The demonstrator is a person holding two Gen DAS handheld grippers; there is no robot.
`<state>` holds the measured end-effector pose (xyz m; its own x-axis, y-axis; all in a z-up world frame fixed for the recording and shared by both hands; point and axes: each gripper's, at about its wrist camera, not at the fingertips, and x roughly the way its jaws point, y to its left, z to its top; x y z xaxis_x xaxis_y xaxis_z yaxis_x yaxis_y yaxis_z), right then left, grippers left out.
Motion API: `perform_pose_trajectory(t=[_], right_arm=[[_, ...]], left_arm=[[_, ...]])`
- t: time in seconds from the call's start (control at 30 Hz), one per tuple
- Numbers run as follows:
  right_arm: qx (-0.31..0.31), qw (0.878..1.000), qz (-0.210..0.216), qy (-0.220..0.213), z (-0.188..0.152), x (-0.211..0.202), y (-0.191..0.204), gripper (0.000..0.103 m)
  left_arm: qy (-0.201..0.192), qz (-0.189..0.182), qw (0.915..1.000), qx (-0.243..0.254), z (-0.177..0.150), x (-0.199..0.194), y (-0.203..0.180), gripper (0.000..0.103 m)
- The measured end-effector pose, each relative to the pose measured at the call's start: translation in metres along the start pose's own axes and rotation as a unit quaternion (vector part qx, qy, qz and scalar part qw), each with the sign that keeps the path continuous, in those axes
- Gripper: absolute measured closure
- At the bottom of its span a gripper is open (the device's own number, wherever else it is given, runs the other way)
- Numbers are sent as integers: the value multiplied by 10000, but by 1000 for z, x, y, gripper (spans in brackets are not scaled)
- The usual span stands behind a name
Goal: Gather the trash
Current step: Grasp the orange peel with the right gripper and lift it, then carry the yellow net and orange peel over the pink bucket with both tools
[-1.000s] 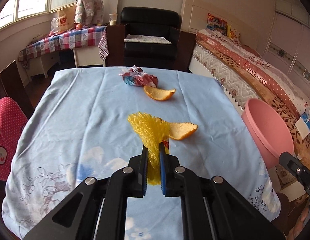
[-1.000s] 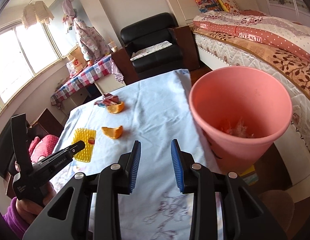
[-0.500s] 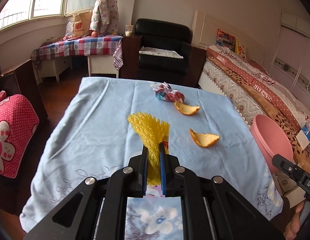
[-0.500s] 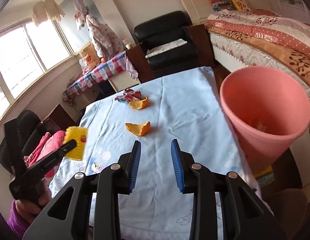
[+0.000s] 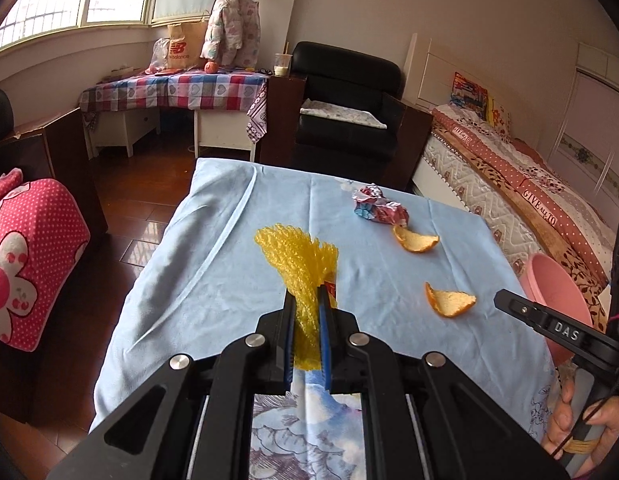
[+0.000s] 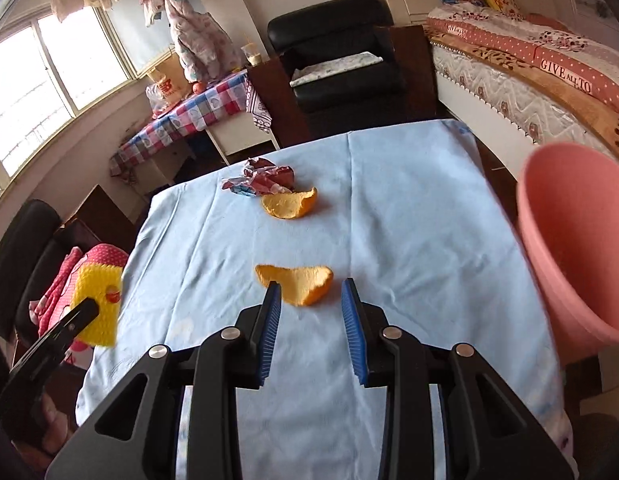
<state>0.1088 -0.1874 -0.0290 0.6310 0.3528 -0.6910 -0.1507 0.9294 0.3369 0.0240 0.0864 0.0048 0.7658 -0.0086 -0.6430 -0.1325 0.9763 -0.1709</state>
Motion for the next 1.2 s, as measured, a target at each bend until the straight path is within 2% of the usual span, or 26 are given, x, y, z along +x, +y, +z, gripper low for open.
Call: perform_pose_trajectory(t=[0.27, 0.53, 0.57, 0.6, 0.7, 0.8, 0.97, 1.2], right_arm=[[-135, 9994, -115, 290, 5, 36, 3, 71], [-196, 9988, -82, 438, 2, 51, 5, 72], [-212, 9987, -99, 452, 1, 53, 6, 74], [-207, 9987, -96, 458, 1, 54, 5, 83], [-163, 9988, -42, 455, 0, 55, 2, 92], [-234, 9988, 21, 421, -1, 51, 3, 97], [-592, 9980, 28, 202, -4, 31, 11, 98], [-673, 9976, 164, -43, -10, -5, 14, 98]], left_arm=[[180, 72, 9998, -1, -1, 18, 4, 94], [279, 77, 9996, 46, -3, 28, 1, 94], [290, 80, 9995, 59, -3, 29, 0, 94], [295, 82, 9995, 66, -3, 30, -1, 94], [298, 90, 9995, 110, -3, 30, -4, 94], [301, 86, 9994, 128, -3, 30, -7, 94], [248, 21, 9995, 182, 0, 27, -15, 94], [207, -106, 9994, 273, 2, 23, -35, 94]])
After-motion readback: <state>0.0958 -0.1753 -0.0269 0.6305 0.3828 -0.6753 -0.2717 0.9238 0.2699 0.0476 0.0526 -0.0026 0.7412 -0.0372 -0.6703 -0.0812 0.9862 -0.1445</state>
